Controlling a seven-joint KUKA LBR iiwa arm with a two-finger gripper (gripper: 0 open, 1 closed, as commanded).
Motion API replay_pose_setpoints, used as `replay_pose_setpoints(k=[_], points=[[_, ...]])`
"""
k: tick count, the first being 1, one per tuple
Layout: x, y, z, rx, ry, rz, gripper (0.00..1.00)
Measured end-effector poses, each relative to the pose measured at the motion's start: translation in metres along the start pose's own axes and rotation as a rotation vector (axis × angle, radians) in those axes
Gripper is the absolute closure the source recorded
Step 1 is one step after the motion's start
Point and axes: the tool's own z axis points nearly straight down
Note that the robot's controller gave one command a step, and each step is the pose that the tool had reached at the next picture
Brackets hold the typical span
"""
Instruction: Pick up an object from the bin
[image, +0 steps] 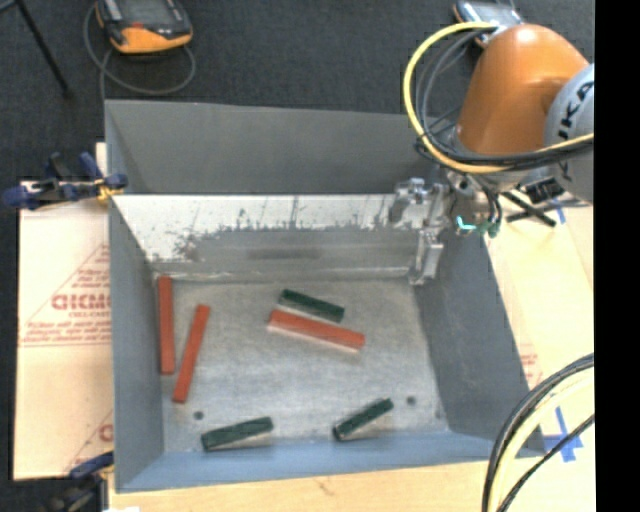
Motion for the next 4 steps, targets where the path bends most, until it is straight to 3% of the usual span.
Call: replay_pose_setpoints(k=[1, 2, 3, 4], points=[[-0.001, 0.0, -0.006, 0.002, -0.008, -0.002, 1.0], [-0.001, 0.0, -0.006, 0.002, -0.008, -0.003, 0.0], [0.045, 0.01, 0.171, -0.001, -0.001, 0.044, 0.0], [0.029, 0.056, 0.166, -0.003, -0.01, 0.042, 0.0]])
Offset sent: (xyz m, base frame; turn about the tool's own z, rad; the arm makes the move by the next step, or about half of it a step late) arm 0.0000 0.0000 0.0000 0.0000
